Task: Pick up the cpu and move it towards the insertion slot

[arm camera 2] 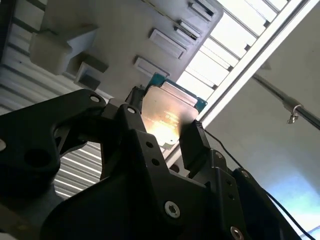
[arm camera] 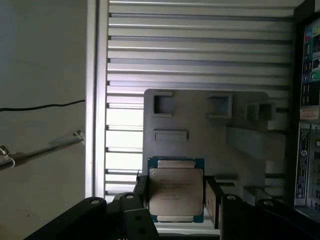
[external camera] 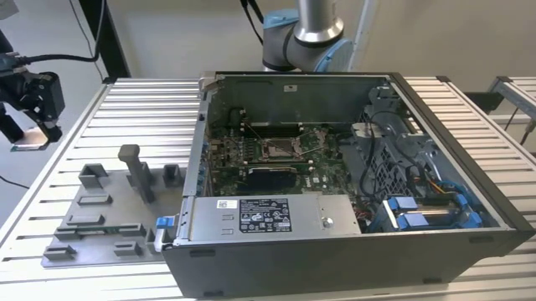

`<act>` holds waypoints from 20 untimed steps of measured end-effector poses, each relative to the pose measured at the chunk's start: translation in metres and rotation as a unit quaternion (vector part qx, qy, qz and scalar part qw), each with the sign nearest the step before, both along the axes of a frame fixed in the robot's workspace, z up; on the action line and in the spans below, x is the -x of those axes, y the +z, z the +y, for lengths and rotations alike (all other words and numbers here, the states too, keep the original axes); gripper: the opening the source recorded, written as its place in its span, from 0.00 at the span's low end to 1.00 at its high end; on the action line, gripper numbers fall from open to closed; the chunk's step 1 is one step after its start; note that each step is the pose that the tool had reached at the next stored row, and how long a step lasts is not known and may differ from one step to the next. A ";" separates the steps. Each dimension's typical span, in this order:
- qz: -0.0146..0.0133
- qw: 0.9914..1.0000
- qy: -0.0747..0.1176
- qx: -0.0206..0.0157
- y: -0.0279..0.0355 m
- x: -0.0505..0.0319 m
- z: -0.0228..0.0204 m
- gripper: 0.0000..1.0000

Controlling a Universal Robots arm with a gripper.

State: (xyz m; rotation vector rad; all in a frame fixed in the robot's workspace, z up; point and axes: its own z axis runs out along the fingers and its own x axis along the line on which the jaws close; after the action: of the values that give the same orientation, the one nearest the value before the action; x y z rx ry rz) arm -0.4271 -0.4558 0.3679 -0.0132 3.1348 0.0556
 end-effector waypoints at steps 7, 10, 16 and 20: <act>0.000 1.000 0.000 0.000 0.0169 0.0001 0.0000 0.00; 0.000 1.000 0.000 0.000 0.0233 0.0002 -0.0001 0.00; 0.000 1.000 0.000 0.000 0.0243 0.0003 0.0000 0.00; 0.000 1.000 0.000 0.000 0.0243 0.0003 0.0000 0.00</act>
State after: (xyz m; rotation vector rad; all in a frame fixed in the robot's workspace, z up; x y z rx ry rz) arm -0.4274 -0.4558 0.3922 -0.0132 3.1343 0.0557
